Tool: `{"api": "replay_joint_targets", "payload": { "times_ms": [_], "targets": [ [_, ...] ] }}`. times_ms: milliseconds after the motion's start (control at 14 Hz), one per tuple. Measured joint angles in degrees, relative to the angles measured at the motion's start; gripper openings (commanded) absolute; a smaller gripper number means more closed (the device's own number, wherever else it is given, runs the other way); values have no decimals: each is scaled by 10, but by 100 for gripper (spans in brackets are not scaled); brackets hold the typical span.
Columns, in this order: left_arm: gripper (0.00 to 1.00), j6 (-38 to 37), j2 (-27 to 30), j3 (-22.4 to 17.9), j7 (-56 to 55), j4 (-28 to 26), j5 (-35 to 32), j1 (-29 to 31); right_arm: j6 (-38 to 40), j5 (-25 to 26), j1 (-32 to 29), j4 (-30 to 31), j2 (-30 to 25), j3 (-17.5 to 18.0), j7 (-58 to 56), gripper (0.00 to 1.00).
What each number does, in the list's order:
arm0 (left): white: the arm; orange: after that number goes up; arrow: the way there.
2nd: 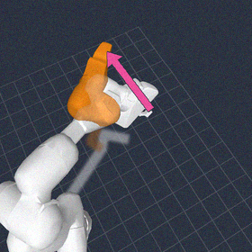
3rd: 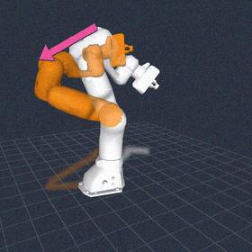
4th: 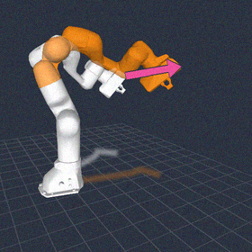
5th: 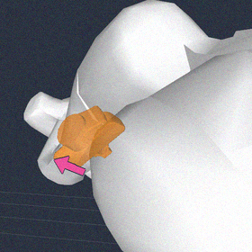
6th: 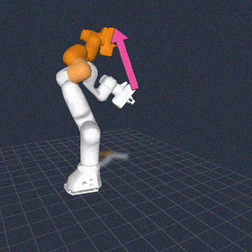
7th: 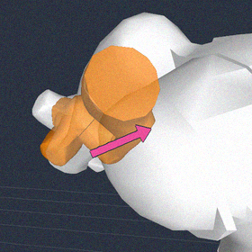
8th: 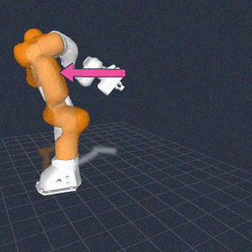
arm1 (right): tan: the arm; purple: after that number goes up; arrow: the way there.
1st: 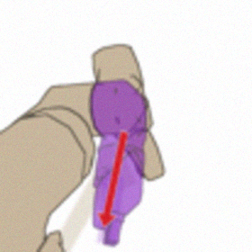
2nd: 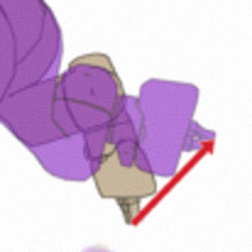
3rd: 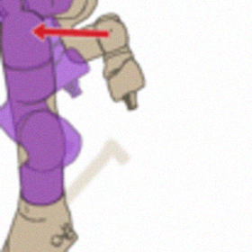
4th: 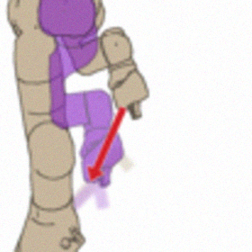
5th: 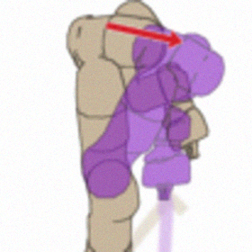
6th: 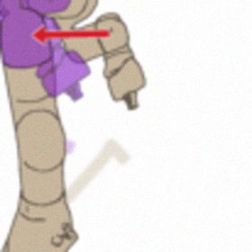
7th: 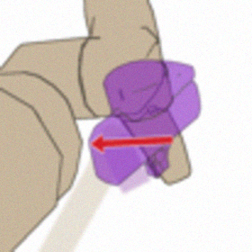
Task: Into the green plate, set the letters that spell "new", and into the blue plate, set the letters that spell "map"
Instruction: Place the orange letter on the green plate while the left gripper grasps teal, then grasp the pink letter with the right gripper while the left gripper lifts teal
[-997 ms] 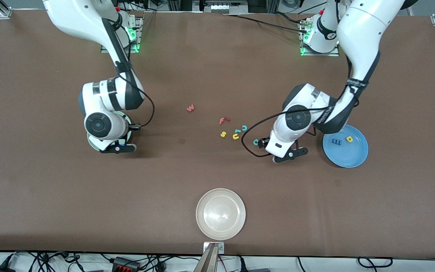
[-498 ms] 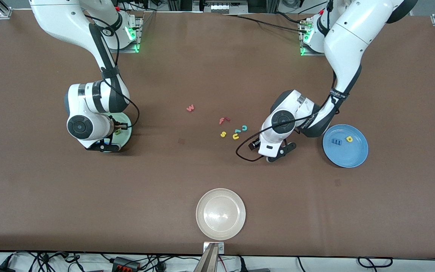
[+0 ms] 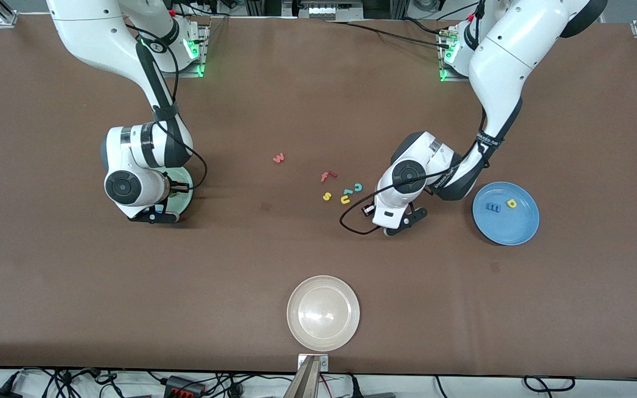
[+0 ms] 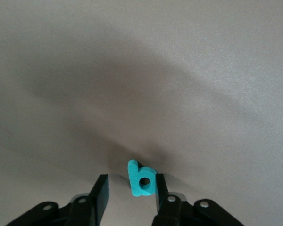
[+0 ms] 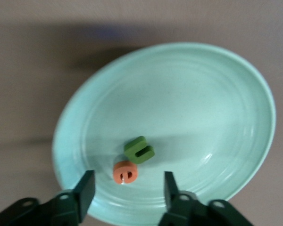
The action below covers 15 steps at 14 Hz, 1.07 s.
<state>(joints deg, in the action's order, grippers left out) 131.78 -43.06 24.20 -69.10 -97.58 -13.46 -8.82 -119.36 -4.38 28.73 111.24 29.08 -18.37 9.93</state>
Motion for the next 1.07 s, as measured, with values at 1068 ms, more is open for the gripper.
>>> {"api": "replay_joint_targets", "payload": {
  "times_ms": [1068],
  "targets": [
    [33,25,-10,0,0,1,0,-4,-132,-138,233,-8,12,29,358,96]
  ]
}}
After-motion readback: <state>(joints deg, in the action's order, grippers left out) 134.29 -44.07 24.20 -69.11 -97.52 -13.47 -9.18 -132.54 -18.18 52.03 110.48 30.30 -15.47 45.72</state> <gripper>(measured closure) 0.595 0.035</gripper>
